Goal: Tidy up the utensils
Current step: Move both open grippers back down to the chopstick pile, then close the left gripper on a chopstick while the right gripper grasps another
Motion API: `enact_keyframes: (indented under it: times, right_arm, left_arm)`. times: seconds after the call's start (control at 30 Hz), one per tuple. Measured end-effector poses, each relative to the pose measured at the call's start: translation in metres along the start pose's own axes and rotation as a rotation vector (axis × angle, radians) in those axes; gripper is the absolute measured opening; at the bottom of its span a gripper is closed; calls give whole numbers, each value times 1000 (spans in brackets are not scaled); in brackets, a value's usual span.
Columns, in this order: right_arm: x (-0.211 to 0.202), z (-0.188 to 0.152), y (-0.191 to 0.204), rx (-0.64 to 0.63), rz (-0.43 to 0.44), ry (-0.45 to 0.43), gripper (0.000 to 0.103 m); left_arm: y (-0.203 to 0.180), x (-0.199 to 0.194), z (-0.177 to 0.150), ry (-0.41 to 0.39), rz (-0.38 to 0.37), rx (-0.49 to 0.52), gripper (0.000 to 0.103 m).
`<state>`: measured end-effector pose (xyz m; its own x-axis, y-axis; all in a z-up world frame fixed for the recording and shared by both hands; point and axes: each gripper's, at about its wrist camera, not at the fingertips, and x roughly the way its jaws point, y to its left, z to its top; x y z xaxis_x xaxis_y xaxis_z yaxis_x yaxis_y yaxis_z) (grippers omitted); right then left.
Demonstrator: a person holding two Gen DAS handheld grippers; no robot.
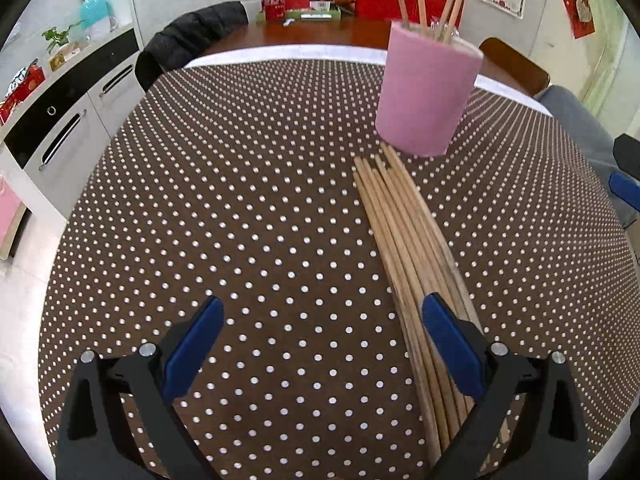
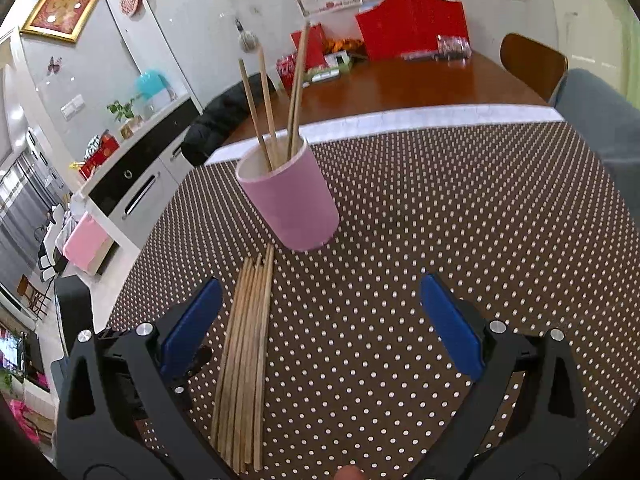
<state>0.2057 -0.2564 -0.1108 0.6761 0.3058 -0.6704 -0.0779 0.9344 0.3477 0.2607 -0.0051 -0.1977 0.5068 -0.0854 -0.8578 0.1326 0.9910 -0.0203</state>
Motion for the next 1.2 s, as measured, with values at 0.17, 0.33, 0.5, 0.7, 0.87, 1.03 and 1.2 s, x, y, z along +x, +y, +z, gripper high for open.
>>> enact_keyframes:
  times: [0.17, 0.33, 0.5, 0.7, 0.87, 1.03, 1.2]
  right_arm:
    - [11, -5, 1, -13, 3, 39, 97]
    - [21, -10, 4, -46, -12, 84, 97]
    - [38, -16, 12, -111, -65, 158, 97]
    - [44, -19, 12, -127, -67, 182, 97]
    - [45, -18, 12, -138, -74, 193, 97]
    - [54, -19, 19, -188, -92, 223, 97]
    - [70, -25, 37, -257, -82, 290, 97]
  left_arm:
    - [-2, 18, 0, 25, 30, 15, 97]
    - [-1, 27, 3, 25, 26, 3, 97]
    - [8, 29, 10, 23, 32, 6, 97]
    - [4, 30, 23, 44, 32, 30, 97]
    - [10, 31, 16, 50, 16, -17, 97]
    - [11, 36, 19, 52, 54, -4, 97]
    - [7, 33, 24, 39, 25, 23, 79]
